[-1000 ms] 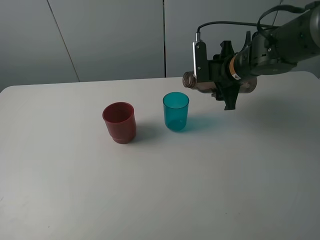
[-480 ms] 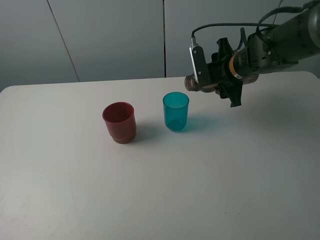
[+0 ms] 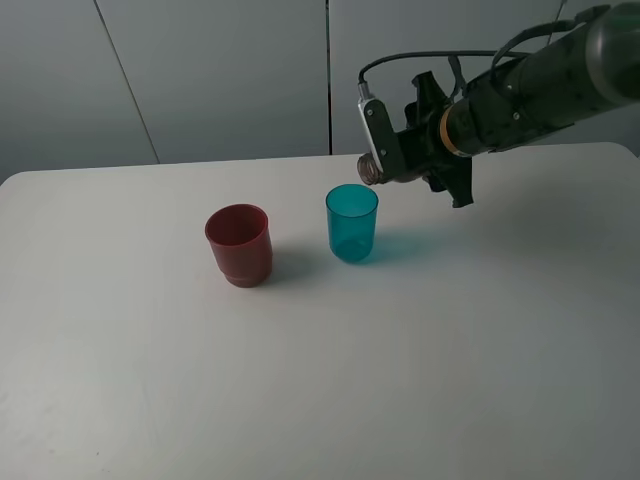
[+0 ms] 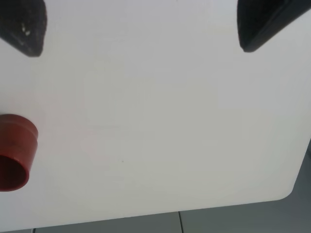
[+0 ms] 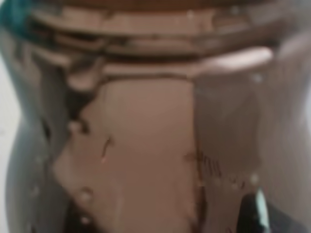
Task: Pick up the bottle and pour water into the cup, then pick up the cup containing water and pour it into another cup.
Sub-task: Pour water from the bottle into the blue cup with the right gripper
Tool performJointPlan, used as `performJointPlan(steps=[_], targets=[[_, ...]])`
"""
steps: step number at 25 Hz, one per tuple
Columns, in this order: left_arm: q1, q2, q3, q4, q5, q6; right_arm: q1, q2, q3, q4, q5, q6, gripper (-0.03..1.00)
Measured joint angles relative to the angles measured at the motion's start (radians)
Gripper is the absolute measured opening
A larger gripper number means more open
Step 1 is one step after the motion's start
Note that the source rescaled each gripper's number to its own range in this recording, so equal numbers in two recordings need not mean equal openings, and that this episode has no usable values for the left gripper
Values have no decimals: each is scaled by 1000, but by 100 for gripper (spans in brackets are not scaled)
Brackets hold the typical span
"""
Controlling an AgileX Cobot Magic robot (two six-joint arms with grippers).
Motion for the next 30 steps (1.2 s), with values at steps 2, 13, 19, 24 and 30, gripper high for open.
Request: performJointPlan(steps=[2,13,19,24,30], targets=[[0,0,0,0,0,0,2,0,0,-31,3,6,5],[0,0,0,0,0,0,3,0,-2,-105,20,74,5],[0,0,0,0,0,0,5,0,-19,-105,25,74,5],[0,0,0,0,0,0,5,0,-36,-107,26,62,5],[0,0,0,0,0,0,5,0,-52,-107,41,17,5]])
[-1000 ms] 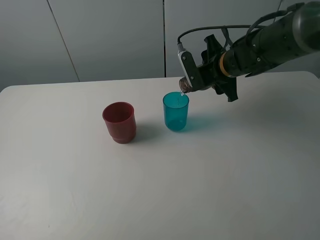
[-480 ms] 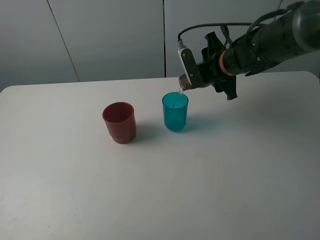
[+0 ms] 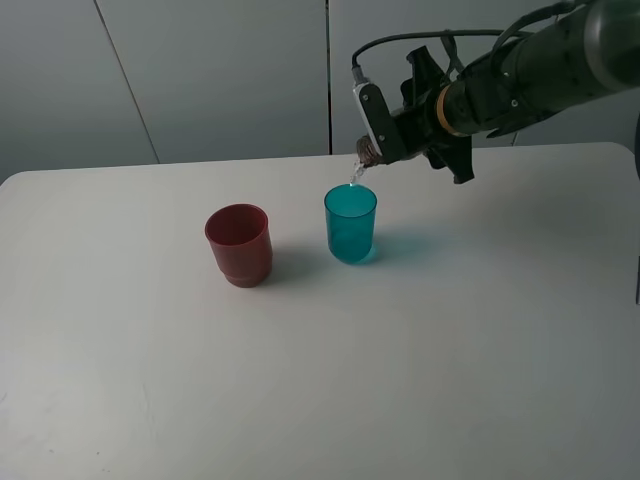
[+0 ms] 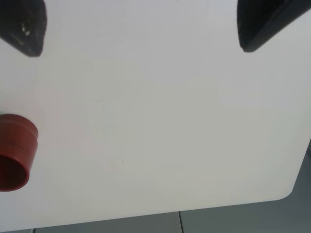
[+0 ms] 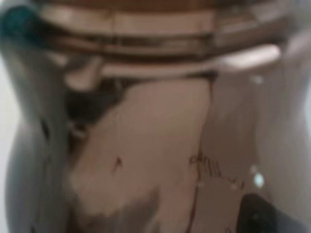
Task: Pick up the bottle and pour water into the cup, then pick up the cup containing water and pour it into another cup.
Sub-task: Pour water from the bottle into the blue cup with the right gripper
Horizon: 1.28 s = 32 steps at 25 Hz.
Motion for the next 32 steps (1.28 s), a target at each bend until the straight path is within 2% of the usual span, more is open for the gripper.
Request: performJointPlan(steps=[7,22,32], targets=[[0,0,0,0,0,0,0,0,0,-6,10,-47,5],[0,0,0,0,0,2,4,-31,-1,-13,15,-75,5],[0,0,0,0,0,2,4,-31,-1,-13,15,-180,5]])
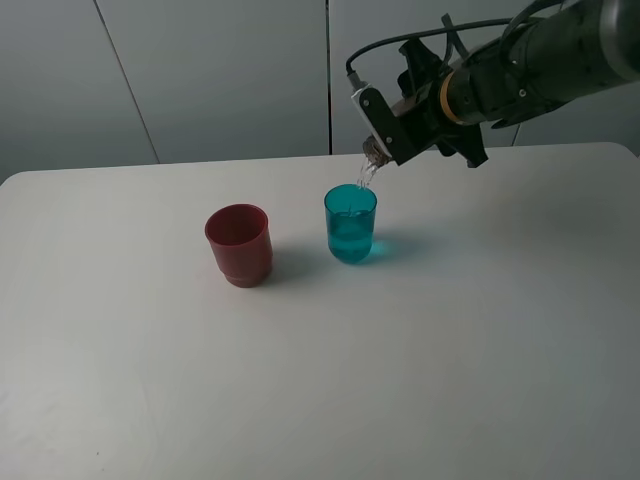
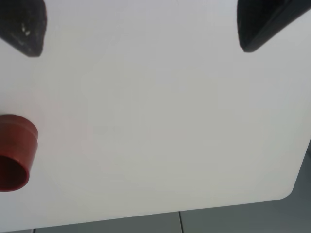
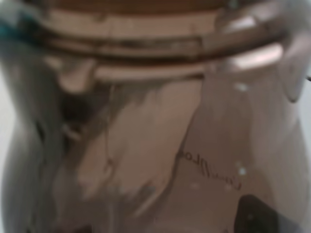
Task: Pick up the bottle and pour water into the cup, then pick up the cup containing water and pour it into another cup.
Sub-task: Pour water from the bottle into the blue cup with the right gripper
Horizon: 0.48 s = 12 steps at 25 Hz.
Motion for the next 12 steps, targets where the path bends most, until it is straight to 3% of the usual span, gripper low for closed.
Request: performJointPlan(steps=[12], targets=[[0,0,0,0,0,0,33,0,-2,0,3,-57,5]])
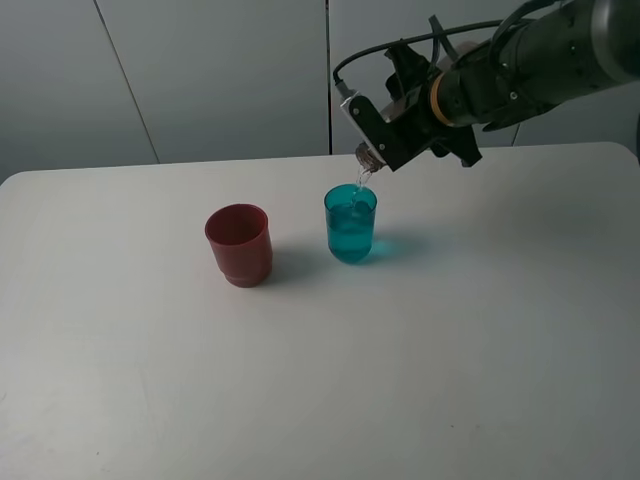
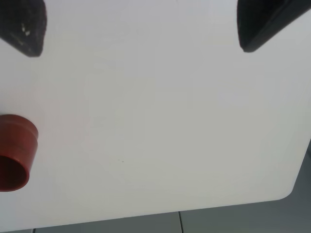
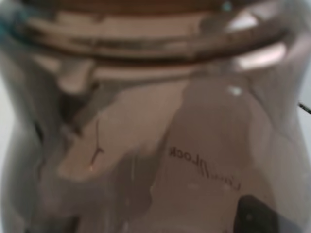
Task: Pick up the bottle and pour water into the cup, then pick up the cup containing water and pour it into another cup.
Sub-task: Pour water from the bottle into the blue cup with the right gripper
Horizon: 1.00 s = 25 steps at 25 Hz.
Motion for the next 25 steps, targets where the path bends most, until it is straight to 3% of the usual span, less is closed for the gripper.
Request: performJointPlan(steps=[25], targets=[[0,0,0,0,0,0,34,-1,0,0,35,-124,5]])
